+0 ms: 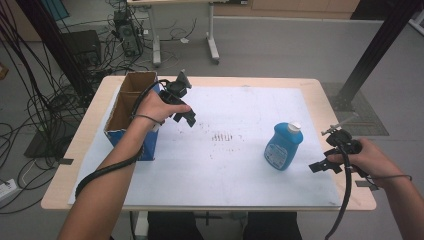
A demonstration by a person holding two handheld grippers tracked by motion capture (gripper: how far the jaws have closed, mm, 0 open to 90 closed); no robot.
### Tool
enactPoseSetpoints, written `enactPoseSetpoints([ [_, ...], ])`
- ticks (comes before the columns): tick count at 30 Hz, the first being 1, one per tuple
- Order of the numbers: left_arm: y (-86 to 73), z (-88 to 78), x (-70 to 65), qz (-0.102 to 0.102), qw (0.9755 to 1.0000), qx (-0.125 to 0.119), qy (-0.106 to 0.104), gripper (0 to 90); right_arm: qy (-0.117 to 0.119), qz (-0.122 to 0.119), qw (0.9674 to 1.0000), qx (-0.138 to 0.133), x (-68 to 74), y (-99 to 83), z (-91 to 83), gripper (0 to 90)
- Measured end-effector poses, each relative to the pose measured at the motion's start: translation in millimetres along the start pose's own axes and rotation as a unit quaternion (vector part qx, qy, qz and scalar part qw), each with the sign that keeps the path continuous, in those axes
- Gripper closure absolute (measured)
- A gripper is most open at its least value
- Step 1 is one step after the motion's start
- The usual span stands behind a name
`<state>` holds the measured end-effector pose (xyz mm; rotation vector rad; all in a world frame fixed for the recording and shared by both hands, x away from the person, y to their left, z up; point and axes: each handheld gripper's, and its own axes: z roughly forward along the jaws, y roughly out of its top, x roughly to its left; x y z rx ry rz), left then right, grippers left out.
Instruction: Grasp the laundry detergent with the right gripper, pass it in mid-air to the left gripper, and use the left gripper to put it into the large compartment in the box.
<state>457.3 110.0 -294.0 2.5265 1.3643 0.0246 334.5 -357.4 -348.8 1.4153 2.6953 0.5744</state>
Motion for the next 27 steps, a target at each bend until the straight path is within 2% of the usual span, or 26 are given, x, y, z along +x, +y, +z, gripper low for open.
enactPoseSetpoints([
  [8,-0.7,1.6,-5.2,0.007,1.0,0.003,-0.003,11.2,0.012,-0.013,0.9996,-0.023,7.8,-3.6,2.4,12.6],
  [22,-0.2,0.8,-12.0,0.016,0.9999,0.002,-0.006,10.8,0.032,-0.032,0.998,-0.045,19.0,-8.2,11.5,11.4],
  [26,-0.7,1.0,-12.7,0.017,0.9998,0.001,-0.007,10.7,0.031,-0.036,0.9977,-0.049,21.0,-9.7,14.5,11.5],
  [27,-1.0,0.9,-13.1,0.016,0.9998,-0.001,-0.009,10.7,0.03,-0.042,0.9969,-0.059,22.3,-11.2,16.2,11.6],
])
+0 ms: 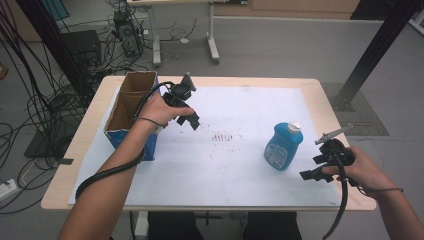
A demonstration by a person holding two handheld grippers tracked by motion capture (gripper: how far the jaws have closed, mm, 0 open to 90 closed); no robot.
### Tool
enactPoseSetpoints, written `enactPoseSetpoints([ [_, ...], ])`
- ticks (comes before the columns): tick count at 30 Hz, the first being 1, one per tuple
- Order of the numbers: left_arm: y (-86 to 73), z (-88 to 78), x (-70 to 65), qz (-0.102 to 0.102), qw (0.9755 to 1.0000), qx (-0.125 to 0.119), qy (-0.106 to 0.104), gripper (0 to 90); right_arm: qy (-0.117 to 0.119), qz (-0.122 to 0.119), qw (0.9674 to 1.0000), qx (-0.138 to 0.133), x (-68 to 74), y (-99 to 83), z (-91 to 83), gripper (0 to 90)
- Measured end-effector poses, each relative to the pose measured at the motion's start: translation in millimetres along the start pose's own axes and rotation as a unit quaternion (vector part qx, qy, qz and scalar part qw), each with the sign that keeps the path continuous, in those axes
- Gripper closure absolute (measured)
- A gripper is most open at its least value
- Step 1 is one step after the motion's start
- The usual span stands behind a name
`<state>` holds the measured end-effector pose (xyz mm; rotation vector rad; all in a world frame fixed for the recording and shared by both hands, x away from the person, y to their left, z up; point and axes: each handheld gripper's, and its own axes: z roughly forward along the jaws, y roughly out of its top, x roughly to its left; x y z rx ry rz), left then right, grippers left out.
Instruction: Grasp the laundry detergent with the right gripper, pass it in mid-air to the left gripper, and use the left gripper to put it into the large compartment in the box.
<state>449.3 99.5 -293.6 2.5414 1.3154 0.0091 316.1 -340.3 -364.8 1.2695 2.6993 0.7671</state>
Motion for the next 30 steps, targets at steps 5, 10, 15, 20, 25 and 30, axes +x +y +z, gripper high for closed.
enactPoseSetpoints([
  [5,0.1,-0.2,-0.6,0.002,1.0,0.0,0.0,10.7,-0.005,-0.004,0.9993,-0.036,2.2,-1.6,1.2,11.8],
  [10,-0.4,-1.2,-0.6,-0.001,1.0,-0.003,-0.003,10.8,-0.007,-0.014,0.9977,-0.066,4.7,-3.7,3.5,11.6],
  [15,-1.0,-1.2,-1.3,-0.001,1.0,-0.001,-0.005,10.7,-0.007,-0.015,0.9968,-0.079,6.8,-7.4,7.5,11.5],
  [20,-1.6,-1.8,-3.5,0.0,1.0,-0.002,-0.005,10.8,-0.017,-0.02,0.9963,-0.082,9.2,-12.7,13.8,11.8],
  [25,-2.0,-3.1,-6.5,0.004,1.0,-0.003,-0.007,10.8,-0.013,-0.019,0.9948,-0.099,10.0,-15.3,16.5,11.9],
  [30,-4.8,-2.7,-10.3,0.008,0.9999,-0.002,-0.01,10.8,-0.007,-0.024,0.9904,-0.136,12.4,-19.6,19.1,12.0],
])
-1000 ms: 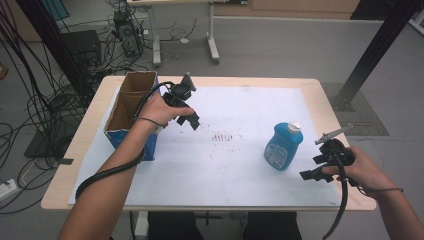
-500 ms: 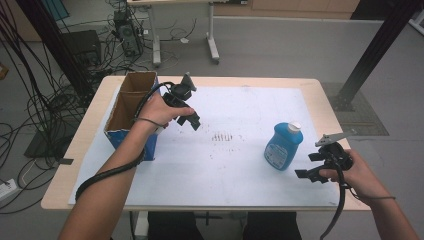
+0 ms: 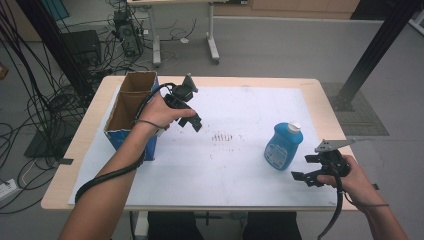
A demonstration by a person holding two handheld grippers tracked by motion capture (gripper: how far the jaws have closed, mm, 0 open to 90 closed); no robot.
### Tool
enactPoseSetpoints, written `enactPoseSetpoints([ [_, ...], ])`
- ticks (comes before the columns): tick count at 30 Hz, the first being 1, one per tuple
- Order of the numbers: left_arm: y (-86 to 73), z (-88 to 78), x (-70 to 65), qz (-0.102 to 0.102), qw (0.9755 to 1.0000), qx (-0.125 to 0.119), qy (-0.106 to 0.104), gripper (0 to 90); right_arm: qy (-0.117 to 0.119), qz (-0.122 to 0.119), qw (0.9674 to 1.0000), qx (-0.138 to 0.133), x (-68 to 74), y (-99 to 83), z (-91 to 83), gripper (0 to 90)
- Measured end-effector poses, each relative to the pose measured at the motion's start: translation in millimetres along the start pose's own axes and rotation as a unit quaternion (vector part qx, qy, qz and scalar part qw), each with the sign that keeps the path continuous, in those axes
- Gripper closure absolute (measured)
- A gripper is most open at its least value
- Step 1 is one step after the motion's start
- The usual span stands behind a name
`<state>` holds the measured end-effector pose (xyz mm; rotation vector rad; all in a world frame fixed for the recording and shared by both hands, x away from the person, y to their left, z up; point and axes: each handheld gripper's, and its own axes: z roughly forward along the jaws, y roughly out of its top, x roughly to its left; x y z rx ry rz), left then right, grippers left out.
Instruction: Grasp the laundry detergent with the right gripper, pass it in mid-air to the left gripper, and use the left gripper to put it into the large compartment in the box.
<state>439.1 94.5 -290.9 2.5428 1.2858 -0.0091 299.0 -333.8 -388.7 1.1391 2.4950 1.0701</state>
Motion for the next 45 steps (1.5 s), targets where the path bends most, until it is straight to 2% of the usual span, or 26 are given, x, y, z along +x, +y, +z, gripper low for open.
enactPoseSetpoints([
  [8,-1.8,-1.2,-0.7,0.002,1.0,-0.001,-0.001,10.8,0.001,0.004,0.9999,-0.013,-0.3,-3.6,2.8,11.9],
  [22,-3.5,1.5,-1.3,0.0,1.0,-0.005,-0.006,10.8,-0.003,-0.004,0.9989,-0.047,-2.3,-11.1,5.0,11.9],
  [36,-5.2,0.8,-3.7,0.002,0.9999,-0.008,-0.011,10.8,-0.001,-0.009,0.9971,-0.076,-6.0,-24.0,15.8,12.1],
  [45,-7.7,5.9,-6.7,0.001,0.9999,-0.004,-0.015,10.8,0.001,-0.016,0.995,-0.099,-6.8,-30.2,21.9,11.1],
])
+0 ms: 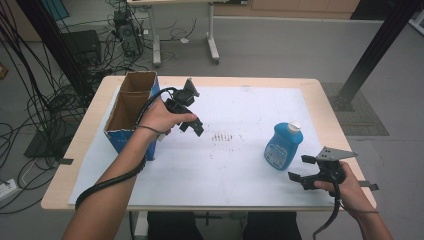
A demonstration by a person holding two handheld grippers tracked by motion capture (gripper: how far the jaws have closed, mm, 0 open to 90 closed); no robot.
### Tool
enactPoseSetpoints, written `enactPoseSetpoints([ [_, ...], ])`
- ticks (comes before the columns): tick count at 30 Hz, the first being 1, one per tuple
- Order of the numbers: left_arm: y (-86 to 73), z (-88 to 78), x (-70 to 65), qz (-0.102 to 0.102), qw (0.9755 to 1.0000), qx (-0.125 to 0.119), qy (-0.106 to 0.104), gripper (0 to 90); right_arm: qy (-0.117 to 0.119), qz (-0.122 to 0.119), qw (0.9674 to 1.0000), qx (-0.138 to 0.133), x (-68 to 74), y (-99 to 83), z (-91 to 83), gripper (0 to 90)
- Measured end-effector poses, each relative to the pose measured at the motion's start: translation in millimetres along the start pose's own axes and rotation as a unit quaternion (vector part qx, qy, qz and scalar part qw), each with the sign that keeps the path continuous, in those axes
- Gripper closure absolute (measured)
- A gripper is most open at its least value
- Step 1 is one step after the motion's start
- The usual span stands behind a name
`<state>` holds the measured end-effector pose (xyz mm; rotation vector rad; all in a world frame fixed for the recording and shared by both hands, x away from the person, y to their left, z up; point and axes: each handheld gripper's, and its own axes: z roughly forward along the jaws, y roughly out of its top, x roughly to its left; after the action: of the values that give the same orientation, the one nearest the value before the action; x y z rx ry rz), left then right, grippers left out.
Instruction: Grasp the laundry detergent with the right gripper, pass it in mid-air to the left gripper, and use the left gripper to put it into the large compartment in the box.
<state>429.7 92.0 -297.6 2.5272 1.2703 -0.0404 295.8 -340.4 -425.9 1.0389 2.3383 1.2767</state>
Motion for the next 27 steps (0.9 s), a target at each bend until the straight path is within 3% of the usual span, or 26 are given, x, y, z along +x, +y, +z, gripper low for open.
enactPoseSetpoints([
  [9,-0.9,0.7,-0.6,-0.001,1.0,0.001,0.0,10.8,-0.002,-0.001,0.9999,-0.012,0.0,-5.3,3.6,9.6],
  [27,-2.5,-1.9,-2.4,-0.002,1.0,-0.003,-0.002,10.8,-0.017,-0.015,0.9978,-0.062,-1.1,-14.9,9.9,7.2],
])
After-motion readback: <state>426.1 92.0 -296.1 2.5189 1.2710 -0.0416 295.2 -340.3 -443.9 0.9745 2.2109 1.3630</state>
